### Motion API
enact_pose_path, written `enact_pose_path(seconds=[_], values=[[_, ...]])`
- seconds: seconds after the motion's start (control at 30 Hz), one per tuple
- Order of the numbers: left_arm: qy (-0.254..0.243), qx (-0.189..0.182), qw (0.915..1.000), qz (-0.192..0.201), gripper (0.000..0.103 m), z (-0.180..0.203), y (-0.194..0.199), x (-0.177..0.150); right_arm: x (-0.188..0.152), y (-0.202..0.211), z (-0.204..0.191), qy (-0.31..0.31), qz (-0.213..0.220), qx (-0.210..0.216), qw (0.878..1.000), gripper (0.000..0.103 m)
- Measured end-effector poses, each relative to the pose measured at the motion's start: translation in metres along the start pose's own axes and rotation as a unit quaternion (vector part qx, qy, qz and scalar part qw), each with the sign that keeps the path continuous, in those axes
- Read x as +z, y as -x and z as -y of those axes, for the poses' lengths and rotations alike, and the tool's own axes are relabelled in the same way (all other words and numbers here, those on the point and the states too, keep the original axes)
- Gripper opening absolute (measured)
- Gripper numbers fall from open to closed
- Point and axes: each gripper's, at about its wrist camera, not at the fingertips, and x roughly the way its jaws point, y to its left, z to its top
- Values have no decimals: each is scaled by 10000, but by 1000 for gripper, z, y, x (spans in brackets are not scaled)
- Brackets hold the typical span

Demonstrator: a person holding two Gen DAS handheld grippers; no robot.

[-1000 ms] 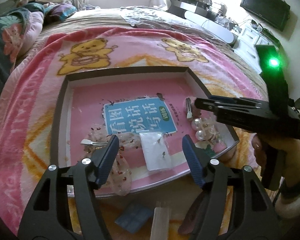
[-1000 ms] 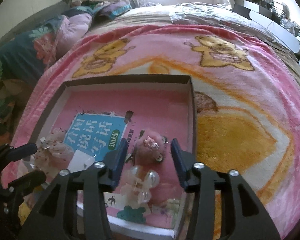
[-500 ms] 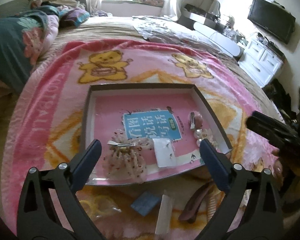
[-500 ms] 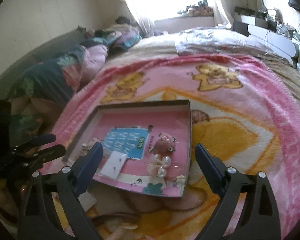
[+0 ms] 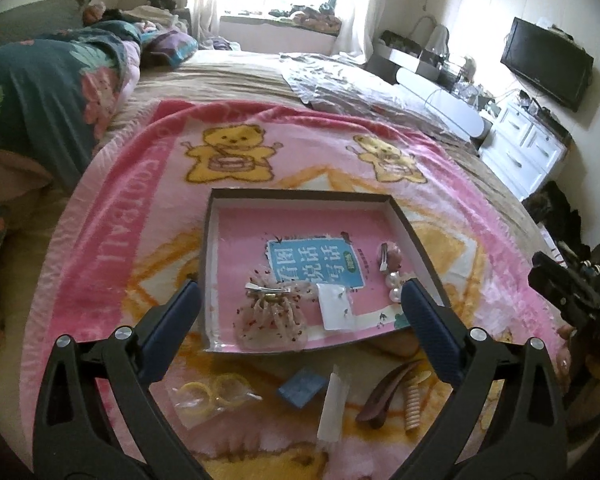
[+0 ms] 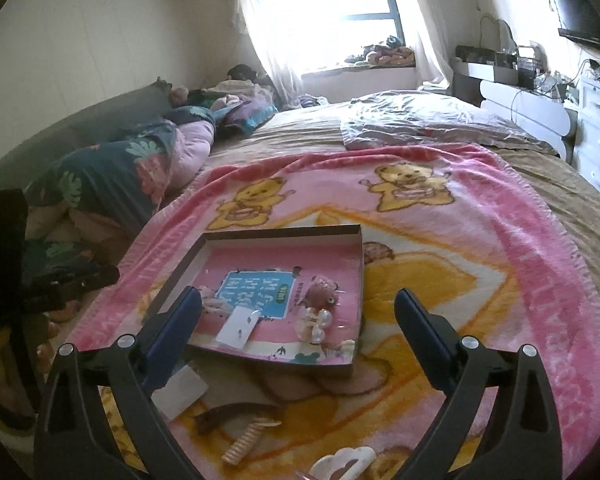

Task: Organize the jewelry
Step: 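Withdraw both open tools from the box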

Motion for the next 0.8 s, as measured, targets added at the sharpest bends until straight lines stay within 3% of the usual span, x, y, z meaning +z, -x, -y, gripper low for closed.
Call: enact_pose_path(seconds=[0.37,0.8], values=[[196,93,9992,348,94,-14,45,-17,-11,36,-12,200,229,53,9995,96],[314,92,9990,317,94,-21,72,-56,-31,67,-26,412,270,97,9987,96]])
